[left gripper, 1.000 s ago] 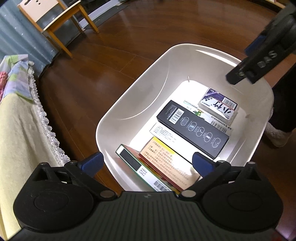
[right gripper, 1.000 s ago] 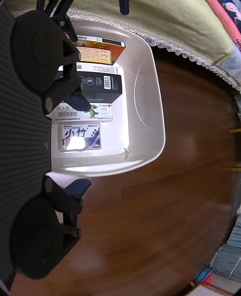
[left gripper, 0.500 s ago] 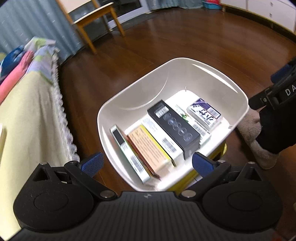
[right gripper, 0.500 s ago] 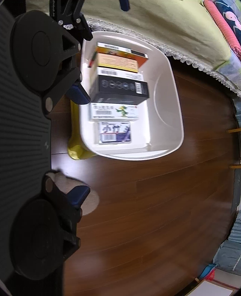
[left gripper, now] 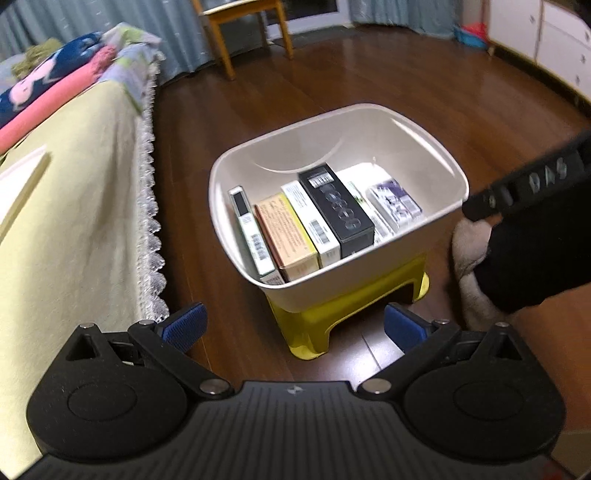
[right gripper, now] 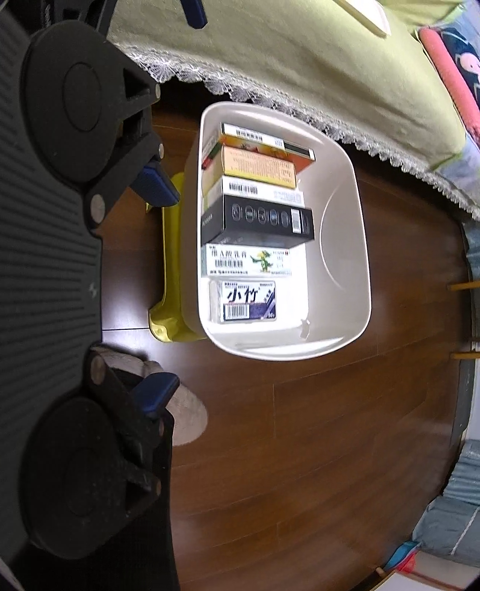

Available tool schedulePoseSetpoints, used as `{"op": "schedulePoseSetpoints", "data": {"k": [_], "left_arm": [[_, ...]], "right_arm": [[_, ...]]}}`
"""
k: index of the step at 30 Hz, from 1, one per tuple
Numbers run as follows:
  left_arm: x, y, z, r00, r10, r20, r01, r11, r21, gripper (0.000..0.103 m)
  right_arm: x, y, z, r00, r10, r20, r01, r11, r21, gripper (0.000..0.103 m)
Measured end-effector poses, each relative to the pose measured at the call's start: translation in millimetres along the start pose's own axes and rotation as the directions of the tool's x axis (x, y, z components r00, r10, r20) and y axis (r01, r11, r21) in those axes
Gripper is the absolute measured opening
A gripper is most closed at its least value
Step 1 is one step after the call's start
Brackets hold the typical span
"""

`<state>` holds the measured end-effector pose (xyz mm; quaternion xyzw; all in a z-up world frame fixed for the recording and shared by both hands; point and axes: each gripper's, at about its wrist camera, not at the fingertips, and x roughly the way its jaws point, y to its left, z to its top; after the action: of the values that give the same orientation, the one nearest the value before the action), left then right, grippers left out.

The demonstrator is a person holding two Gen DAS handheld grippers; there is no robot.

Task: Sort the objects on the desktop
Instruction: 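Raise both tools out of the bin and move toward the sofa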

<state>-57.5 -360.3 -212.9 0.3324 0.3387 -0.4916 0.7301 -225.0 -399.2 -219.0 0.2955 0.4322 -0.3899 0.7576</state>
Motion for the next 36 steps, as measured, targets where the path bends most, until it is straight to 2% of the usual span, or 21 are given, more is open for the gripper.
{"op": "schedulePoseSetpoints", "data": {"k": [3,8,15,23,32,36], "left_arm": [[-19,11,3,1.0,0.005,0.023,-0.003,0.998,-0.064,0.102],[-39,16,8,0.999,0.019,0.033,-0.015,0.994,-0.112,0.102],[-53,16,15,0.999,0.013,0.047,-0.007,0.99,-0.141,0.102],[-62,29,13,0.998,0.043,0.053,-0.034,0.985,-0.172,0.102],[-87,83,5,0.989,0.133,0.071,-0.115,0.97,-0.216,0.102],[-98,121,1,0.98,0.186,0.071,-0.166,0.96,-0.227,0.102]], "right_arm": [[-11,6,1,1.0,0.007,0.013,-0.007,1.0,-0.021,0.095],[-29,7,5,0.999,0.027,0.018,-0.027,1.0,-0.01,0.096],[-46,10,16,0.999,0.041,0.031,-0.04,0.999,-0.029,0.096],[-53,20,24,0.997,0.07,0.035,-0.069,0.997,-0.036,0.096],[-57,62,32,0.981,0.191,0.033,-0.188,0.98,-0.068,0.096],[-62,85,41,0.963,0.264,0.047,-0.26,0.962,-0.083,0.096]]}}
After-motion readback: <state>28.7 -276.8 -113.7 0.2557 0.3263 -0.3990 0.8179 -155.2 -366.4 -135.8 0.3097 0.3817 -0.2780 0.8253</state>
